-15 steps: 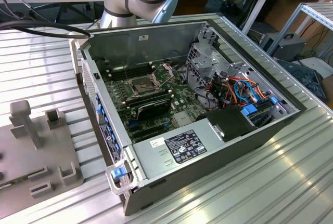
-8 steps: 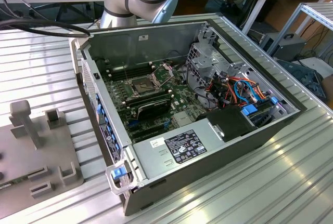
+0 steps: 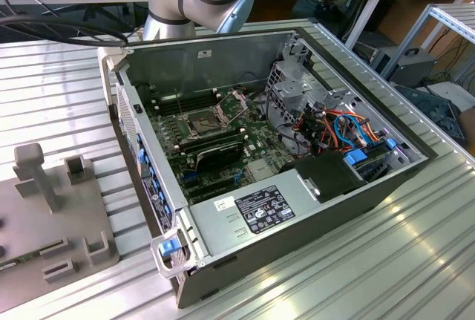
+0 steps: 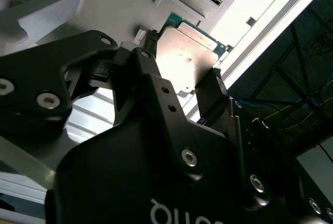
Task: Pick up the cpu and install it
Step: 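Pick up the cpu and move it towards the insertion slot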
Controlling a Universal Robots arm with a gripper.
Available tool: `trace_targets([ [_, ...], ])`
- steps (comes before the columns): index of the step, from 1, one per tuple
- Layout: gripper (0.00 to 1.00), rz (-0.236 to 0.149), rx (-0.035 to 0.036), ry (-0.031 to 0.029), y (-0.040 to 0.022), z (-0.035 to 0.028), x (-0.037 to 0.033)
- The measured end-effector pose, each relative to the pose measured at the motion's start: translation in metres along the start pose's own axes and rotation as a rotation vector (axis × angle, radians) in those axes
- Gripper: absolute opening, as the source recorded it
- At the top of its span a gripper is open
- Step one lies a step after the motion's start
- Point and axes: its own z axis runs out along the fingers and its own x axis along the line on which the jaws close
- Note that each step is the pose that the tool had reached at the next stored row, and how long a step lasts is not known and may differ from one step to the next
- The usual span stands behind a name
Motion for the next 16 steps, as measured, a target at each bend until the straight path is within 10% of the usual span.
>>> trace_targets([
  [16,0.55,0.0,0.0002,0.0002,-0.0004,-0.013,-0.0001],
])
